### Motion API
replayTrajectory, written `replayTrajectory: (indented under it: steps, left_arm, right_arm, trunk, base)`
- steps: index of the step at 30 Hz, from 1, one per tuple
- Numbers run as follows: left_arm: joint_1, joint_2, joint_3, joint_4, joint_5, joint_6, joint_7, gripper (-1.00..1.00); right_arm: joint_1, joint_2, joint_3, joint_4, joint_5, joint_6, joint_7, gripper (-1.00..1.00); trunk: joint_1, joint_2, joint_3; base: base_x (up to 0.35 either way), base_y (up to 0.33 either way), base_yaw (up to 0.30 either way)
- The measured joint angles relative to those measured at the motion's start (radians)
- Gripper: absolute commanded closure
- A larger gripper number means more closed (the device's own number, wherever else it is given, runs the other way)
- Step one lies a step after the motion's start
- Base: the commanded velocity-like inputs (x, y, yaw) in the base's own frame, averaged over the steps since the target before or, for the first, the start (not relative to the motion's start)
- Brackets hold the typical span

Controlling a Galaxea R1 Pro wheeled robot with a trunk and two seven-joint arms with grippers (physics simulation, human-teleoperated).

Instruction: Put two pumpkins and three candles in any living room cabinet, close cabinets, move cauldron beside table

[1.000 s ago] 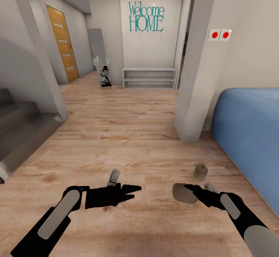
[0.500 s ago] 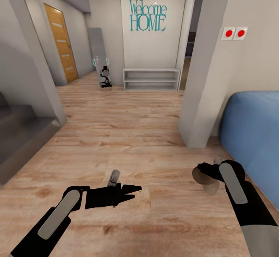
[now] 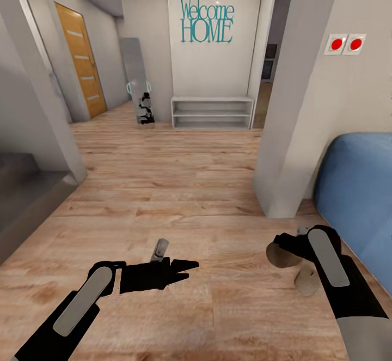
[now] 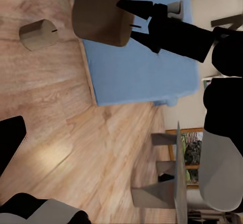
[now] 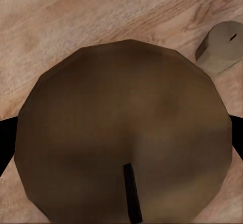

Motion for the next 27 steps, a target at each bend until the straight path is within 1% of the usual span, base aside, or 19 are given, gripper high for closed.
replayTrajectory:
  steps: [3,4,5,15,21,27]
  left_arm:
    - [0.000,0.000,0.000,0.000,0.000,0.000,0.000,-1.00]
    - [0.000,0.000,0.000,0.000,0.000,0.000,0.000,-1.00]
    - [0.000,0.000,0.000,0.000,0.000,0.000,0.000,-1.00]
    - [0.000,0.001,0.000,0.000,0.001,0.000,0.000,-1.00]
    - [0.000,0.022,0.000,0.000,0.003,0.000,0.000,-1.00]
    - [0.000,0.027,0.001,0.000,0.004,0.001,0.000,-1.00]
  right_arm:
    - [0.000,0.001,-0.001,0.003,-0.024,0.001,-0.001,1.00]
    - [0.000,0.001,-0.001,0.004,-0.042,-0.001,-0.001,1.00]
    - [0.000,0.000,-0.001,0.004,-0.051,-0.001,-0.001,1.00]
    - [0.000,-0.007,-0.001,0.004,-0.061,0.001,-0.001,1.00]
    - [0.000,-0.007,-0.001,0.004,-0.062,0.001,-0.001,1.00]
    - [0.000,-0.008,-0.001,0.004,-0.061,0.001,-0.001,1.00]
  trunk:
    - [0.000,0.000,0.000]
    - [0.000,0.000,0.000]
    - [0.000,0.000,0.000]
    - [0.001,0.000,0.000]
    - [0.001,0.000,0.000]
    - [0.001,0.000,0.000]
  base:
    - [0.181,0.000,-0.246]
    - [0.077,0.000,-0.279]
    - [0.049,0.000,-0.284]
    - [0.007,0.000,-0.292]
    - [0.000,0.000,-0.292]
    - [0.000,0.039,-0.288]
